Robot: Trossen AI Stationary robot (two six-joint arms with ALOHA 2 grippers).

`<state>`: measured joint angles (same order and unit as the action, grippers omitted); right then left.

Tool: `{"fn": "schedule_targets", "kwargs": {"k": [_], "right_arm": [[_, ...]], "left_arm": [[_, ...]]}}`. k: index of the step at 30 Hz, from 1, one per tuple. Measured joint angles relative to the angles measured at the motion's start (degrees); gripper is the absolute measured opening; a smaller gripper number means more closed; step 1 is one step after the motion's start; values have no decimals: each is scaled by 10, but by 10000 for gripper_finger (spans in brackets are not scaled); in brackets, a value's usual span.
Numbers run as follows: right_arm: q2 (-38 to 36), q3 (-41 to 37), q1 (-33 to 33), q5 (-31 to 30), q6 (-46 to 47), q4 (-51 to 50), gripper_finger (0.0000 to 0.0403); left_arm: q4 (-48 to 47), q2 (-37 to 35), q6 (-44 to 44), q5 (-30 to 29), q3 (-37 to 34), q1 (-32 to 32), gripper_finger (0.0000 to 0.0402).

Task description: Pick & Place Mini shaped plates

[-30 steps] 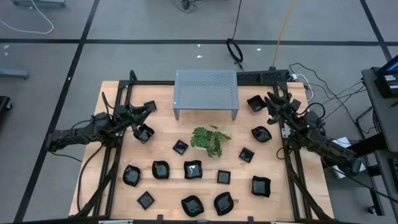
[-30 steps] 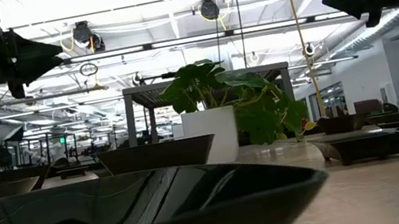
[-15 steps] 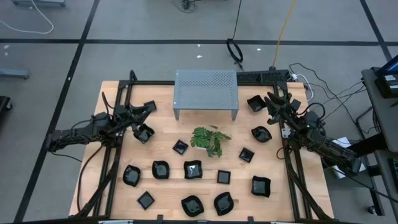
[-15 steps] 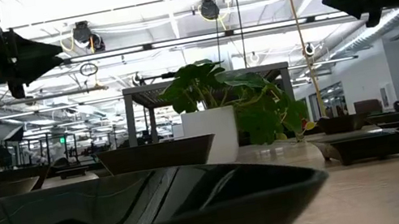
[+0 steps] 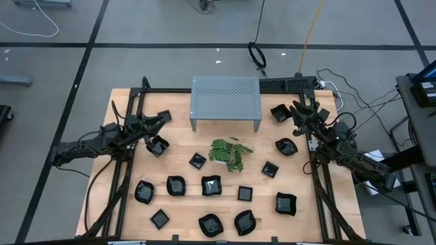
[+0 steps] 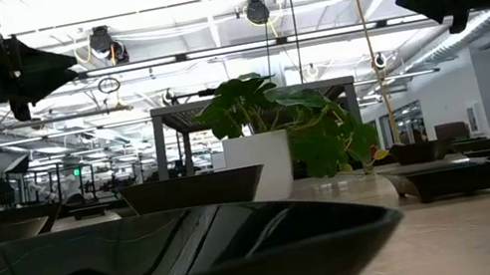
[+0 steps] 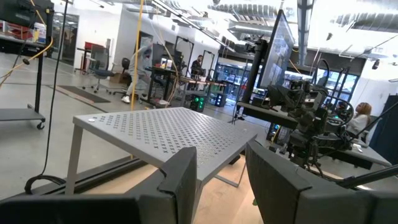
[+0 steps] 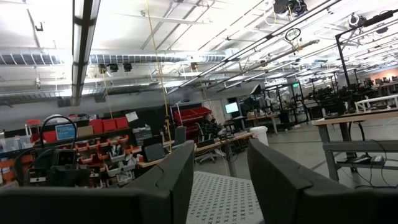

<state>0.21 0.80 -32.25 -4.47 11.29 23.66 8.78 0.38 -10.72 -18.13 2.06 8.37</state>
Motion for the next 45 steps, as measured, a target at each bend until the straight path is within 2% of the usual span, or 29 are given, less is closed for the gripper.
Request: {"fn": "schedule_targets", "kwargs": {"k": [28,36,41,45], "right_arm": [[0,0,3,-9,0,17,141],[1,0,20,107,6,-7,141],[1,0,30,197,62,-6,141],[1,0,33,229,91,-7,141]], "left_arm": [[0,0,0,0,0,0,141],[0,0,0,0,0,0,141],[0,0,0,0,0,0,140],[0,0,0,0,0,0,140]]}}
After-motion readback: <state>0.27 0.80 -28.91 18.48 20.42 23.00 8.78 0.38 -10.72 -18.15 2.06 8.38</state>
